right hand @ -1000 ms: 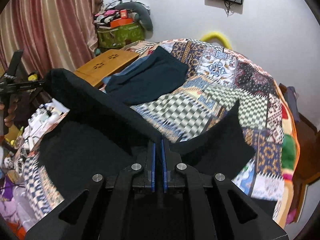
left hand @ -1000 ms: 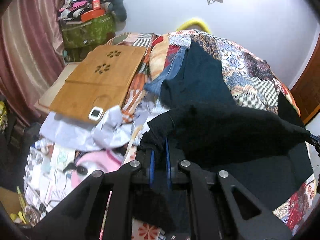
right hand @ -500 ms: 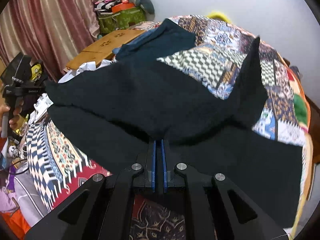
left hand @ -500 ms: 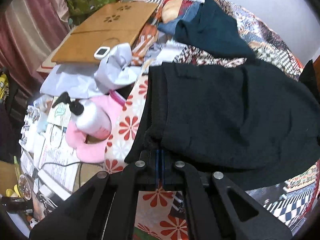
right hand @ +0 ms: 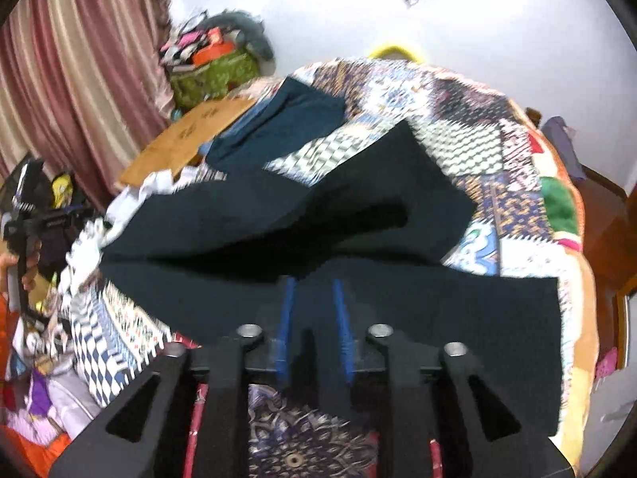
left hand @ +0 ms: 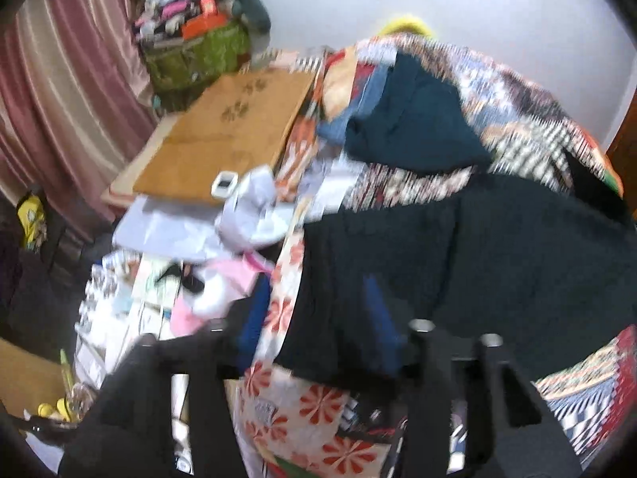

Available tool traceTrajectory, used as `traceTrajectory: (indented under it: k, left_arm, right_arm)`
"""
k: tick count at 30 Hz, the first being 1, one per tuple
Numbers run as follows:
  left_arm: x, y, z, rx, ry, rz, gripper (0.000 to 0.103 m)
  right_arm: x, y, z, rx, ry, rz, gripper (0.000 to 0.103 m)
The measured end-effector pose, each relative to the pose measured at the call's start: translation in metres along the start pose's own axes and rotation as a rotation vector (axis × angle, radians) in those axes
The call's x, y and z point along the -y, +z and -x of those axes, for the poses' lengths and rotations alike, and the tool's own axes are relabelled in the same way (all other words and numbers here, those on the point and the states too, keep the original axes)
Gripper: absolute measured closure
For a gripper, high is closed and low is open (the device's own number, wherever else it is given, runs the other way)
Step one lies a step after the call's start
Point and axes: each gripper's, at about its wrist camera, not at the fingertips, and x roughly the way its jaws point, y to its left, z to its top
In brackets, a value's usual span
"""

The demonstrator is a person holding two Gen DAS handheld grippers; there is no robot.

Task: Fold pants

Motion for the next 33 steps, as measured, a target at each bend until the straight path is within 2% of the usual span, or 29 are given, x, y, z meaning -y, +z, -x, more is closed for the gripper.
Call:
traceTrajectory:
  k: [2, 4, 6, 9, 17, 21, 30, 32, 33]
  left_arm:
    - [0.009, 0.011, 0.005, 0.027, -0.009, -0.017, 0.043]
    - [0.020, 0.023, 0.008, 0.050, -0.023, -0.035, 0.033]
    - [0.032, 0.034, 0.007, 0.064, -0.034, -0.051, 0.020]
    - [0.053, 0.052, -0.004, 0.063, -0.049, -0.075, 0.010]
    - [0.096, 0.085, -0.058, -0.014, -0.112, -0.076, 0.009]
    - [0.113, 0.095, -0.087, -0.047, -0.113, -0.093, 0.009]
    - [0.133, 0.096, -0.132, -0.108, -0.104, -0.150, 0.009]
    - [0.135, 0.095, -0.139, -0.120, -0.104, -0.156, 0.009]
    - [0.136, 0.094, -0.141, -0.126, -0.108, -0.157, 0.009]
  right_arm:
    - [0.004, 0.005, 0.003, 0.015, -0.010, -0.010, 0.063]
    - [0.014, 0.021, 0.005, 0.042, -0.050, -0.025, 0.050]
    - [0.022, 0.033, 0.003, 0.053, -0.067, -0.029, 0.041]
    - [0.031, 0.052, -0.009, 0.049, -0.067, -0.036, 0.035]
    - [0.046, 0.096, -0.076, -0.036, -0.029, -0.031, 0.034]
    - [0.055, 0.114, -0.119, -0.101, -0.006, -0.043, 0.034]
    - [0.079, 0.136, -0.229, -0.289, 0.022, -0.102, 0.035]
    - [0.081, 0.132, -0.246, -0.324, 0.031, -0.118, 0.044]
    - [0.080, 0.129, -0.253, -0.341, 0.031, -0.114, 0.053]
